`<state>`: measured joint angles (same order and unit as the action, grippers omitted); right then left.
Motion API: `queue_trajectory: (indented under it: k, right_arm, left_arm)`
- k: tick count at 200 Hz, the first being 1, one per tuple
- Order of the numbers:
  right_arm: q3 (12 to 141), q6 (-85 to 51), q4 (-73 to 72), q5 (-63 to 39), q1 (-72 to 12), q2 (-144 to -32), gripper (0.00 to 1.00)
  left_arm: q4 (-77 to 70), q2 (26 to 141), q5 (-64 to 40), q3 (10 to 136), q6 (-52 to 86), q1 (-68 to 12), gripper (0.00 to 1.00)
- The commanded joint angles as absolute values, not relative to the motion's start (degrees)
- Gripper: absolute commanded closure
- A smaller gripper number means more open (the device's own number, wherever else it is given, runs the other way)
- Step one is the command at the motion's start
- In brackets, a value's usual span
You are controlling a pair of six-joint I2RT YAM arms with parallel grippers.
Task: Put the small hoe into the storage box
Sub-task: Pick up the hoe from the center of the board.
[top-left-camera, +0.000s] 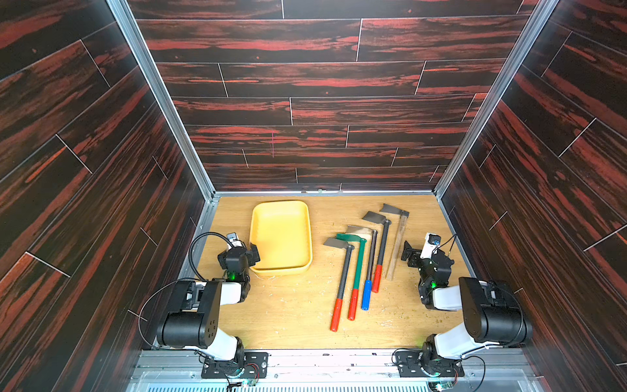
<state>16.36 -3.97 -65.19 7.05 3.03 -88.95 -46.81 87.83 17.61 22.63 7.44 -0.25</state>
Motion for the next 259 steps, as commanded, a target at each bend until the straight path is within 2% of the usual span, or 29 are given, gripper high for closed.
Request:
queue_trajectory:
  k: [1,72,93,162,215,259]
  right_arm:
    - [17.3,-3.6,-66.3,6.8,3.3,-89.6,0.02]
    - [17.6,-3.6,-65.0,6.8,3.3,-88.2,0.01]
    - [19.5,-3.2,-59.1,5.8,3.3,-85.8,0.02]
    - [24.6,-1.8,-45.3,4.5,2.5,-79.4,0.02]
    - [30.4,-8.3,-33.8,0.1,1.6,-73.7,0.02]
    - [38.2,-14.0,-17.0,4.8,-2.5,-67.8,0.02]
  left_arm:
    - [-47.9,88.2,19.0,23.7,6.7,0.3,0.0]
    - [-47.7,87.0,18.5,24.1,5.9,0.3,0.0]
    - [-36.1,83.1,18.1,27.8,6.0,0.3,0.0]
    - [-16.0,68.0,17.4,35.0,4.7,0.2,0.0]
    - [-0.9,62.4,16.1,42.7,15.4,0.0,0.0]
    - [15.9,61.7,20.1,52.7,28.5,-1.5,0.0]
